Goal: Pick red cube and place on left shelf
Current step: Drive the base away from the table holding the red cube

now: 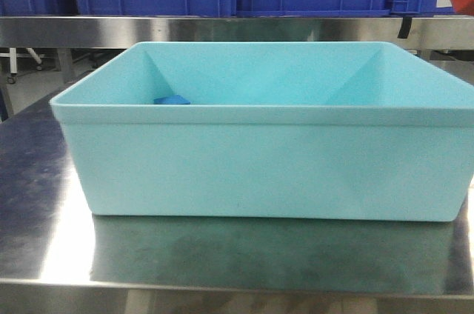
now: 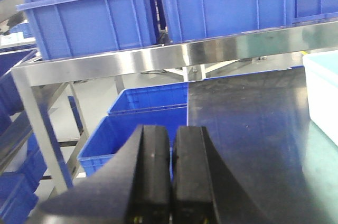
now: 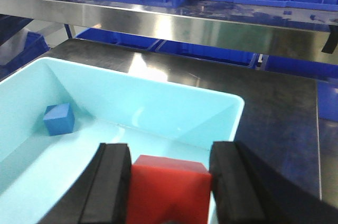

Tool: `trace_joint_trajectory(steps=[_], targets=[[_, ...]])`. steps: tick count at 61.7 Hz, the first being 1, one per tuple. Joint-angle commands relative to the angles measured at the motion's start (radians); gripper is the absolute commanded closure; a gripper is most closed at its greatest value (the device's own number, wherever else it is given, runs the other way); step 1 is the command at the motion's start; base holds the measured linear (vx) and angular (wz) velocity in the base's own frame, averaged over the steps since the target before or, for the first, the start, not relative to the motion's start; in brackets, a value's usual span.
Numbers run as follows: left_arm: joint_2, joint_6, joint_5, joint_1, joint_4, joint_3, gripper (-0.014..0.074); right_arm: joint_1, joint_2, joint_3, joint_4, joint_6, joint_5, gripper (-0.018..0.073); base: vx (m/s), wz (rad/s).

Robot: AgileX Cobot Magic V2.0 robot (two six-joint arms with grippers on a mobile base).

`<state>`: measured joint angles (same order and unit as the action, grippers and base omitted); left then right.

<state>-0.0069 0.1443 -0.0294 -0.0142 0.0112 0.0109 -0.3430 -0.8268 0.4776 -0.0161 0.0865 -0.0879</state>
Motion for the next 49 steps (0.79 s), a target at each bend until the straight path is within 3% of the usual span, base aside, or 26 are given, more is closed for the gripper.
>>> trace_joint_trajectory(steps=[1,49], targets=[[0.0,0.001,0.09,-0.007,0.005,0.022,0.0491,0.006,0.011,0.029,-0.001,0.0,-0.091,0.0501,-0.11,-0.28],[0.0,0.001,0.09,-0.007,0.005,0.022,0.0491,0.006,0.011,0.029,-0.001,0.0,-0.091,0.0501,-0.09,0.06]])
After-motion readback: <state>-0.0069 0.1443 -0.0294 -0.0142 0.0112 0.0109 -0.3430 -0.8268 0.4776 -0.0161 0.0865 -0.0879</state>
